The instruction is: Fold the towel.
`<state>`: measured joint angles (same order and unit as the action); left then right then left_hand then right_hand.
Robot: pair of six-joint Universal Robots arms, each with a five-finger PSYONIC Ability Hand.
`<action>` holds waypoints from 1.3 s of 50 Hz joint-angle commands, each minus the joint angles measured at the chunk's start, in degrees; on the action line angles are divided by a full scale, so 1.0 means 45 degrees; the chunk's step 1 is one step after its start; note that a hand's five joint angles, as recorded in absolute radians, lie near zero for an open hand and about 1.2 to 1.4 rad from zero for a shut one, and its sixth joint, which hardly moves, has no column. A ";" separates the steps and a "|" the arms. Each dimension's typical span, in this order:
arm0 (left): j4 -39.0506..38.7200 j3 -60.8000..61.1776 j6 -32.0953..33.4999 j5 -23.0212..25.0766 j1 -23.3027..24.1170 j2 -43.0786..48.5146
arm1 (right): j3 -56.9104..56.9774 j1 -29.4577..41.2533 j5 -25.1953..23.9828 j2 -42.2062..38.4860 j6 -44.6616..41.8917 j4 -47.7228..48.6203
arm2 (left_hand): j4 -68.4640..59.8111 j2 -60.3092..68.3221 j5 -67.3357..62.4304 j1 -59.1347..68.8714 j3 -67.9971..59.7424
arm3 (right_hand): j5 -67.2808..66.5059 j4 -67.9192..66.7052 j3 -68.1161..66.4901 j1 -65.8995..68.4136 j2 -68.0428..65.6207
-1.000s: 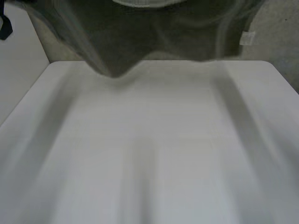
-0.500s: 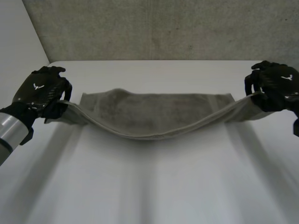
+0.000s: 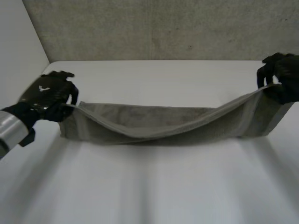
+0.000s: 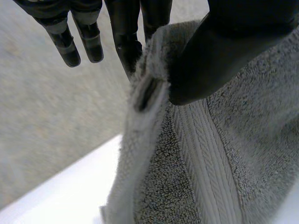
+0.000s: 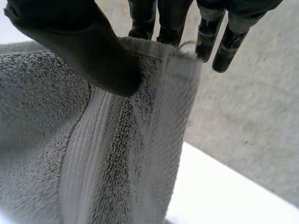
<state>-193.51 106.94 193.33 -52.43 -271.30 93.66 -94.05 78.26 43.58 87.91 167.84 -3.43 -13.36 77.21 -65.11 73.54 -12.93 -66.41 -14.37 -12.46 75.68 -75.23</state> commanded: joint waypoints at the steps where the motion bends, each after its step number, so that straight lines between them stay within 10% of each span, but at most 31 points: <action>1: 0.0308 -0.2222 0.0612 -0.0322 0.0445 0.3131 | 0.1482 0.1124 0.1310 -0.2949 -0.0774 0.0077 | 0.0746 0.0619 -0.1086 0.1435 0.0652 | -0.0799 0.0970 0.0547 0.0959 -0.1060; 22: 0.1226 -0.7826 0.2194 -0.2860 0.1695 0.8676 | 0.4746 0.3058 0.3910 -0.7775 -0.1010 0.1991 | 0.0746 0.0619 -0.1086 0.1435 0.0652 | -0.0799 0.0970 0.0547 0.0959 -0.1060; 56: 0.0581 -0.9293 0.2506 -0.3837 0.2164 0.9869 | 0.5431 0.3391 0.5355 -0.9145 -0.1010 0.3613 | 0.0746 -0.1337 0.0871 -0.0521 0.0652 | -0.0799 0.0970 0.0547 0.0959 -0.1060; 58: 0.0581 -0.9234 0.2702 -0.3935 0.2164 0.9850 | 0.5431 0.3410 0.5453 -0.9145 -0.0990 0.3730 | 0.0746 -0.7076 0.6609 -0.6260 0.0652 | 0.2514 0.0970 0.0547 -0.2354 0.2253; 60: 0.0581 -0.9175 0.2975 -0.4072 0.2184 0.9811 | 0.5431 0.3410 0.5647 -0.9087 -0.0990 0.3769 | 0.0746 -1.1038 1.0572 -1.0222 0.0652 | 1.4757 0.0970 0.0547 -1.4597 1.4496; 65: 0.0581 -0.8903 0.3912 -0.5066 0.2359 0.9344 | 0.5334 0.3469 0.5863 -0.8465 -0.0971 0.3789 | 0.0746 -1.4552 1.4086 -1.3736 0.0652 | 1.4757 0.0970 0.0547 -1.4597 1.4496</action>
<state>-190.96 65.68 207.05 -71.28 -261.42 137.67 -69.65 93.64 68.72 47.09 163.35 13.42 -13.36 18.57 -7.82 19.68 -12.93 -28.84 -14.37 -12.46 39.65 -40.61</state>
